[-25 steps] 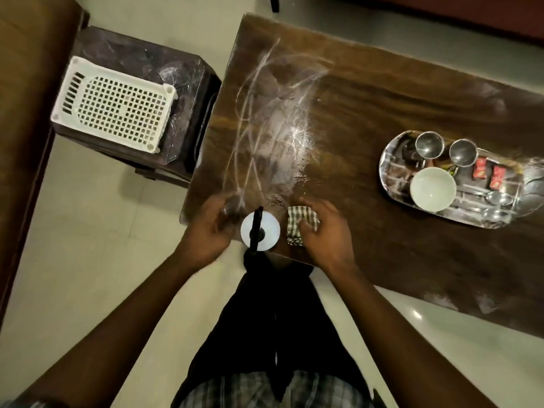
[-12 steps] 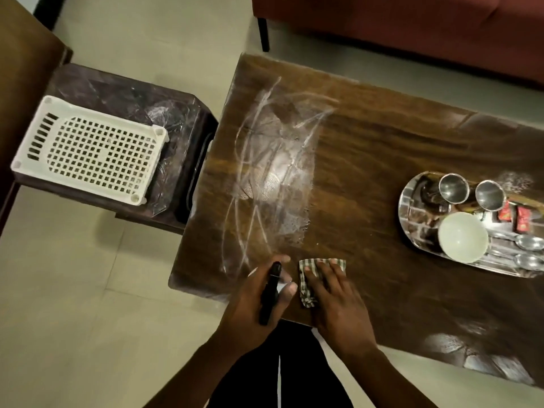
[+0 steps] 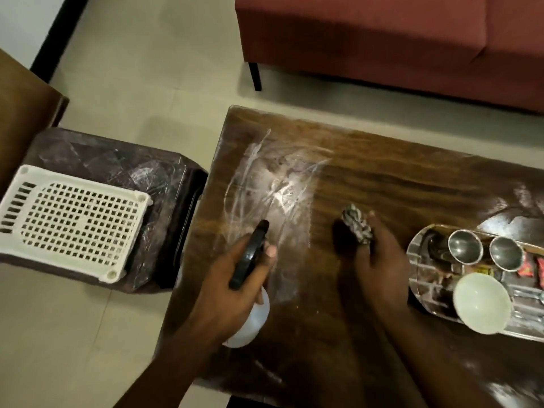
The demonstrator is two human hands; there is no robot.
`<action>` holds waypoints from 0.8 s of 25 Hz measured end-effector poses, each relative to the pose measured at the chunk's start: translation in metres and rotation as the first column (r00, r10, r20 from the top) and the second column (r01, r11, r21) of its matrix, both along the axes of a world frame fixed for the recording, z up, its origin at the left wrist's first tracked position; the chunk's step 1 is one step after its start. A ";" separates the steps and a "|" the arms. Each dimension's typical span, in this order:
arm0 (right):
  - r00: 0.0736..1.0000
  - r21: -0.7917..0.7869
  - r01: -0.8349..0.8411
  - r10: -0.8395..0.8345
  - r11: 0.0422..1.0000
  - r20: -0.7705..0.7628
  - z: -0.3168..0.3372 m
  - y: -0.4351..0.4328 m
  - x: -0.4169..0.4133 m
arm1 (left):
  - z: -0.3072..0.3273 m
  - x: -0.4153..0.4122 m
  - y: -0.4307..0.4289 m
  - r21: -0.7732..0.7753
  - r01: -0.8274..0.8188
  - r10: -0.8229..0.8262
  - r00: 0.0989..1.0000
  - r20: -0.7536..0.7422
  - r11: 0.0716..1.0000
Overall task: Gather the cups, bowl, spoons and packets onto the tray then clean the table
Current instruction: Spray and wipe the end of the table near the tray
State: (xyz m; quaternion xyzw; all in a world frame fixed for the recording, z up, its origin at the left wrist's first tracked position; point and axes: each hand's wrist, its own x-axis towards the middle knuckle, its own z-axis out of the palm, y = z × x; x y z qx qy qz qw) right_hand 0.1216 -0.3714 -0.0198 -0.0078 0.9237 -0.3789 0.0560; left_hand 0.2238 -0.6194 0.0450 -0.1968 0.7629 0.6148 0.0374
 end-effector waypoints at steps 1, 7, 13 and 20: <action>0.999 0.013 0.033 -0.033 0.999 -0.038 -0.002 -0.006 -0.034 | 0.001 -0.014 -0.003 -0.012 0.012 -0.012 1.000 -0.004 1.000; 0.998 0.336 -0.060 0.066 0.940 -0.005 -0.038 -0.034 -0.155 | -0.021 -0.096 -0.001 0.015 -0.088 0.087 0.995 0.050 0.996; 0.817 0.482 -0.525 0.574 0.701 0.053 -0.055 -0.031 -0.141 | -0.038 -0.133 -0.001 -0.047 0.010 -0.001 0.980 0.200 0.999; 0.994 0.417 -0.108 0.095 0.902 0.052 -0.053 -0.110 -0.201 | -0.041 -0.128 -0.021 -0.039 0.035 -0.025 0.973 0.230 0.999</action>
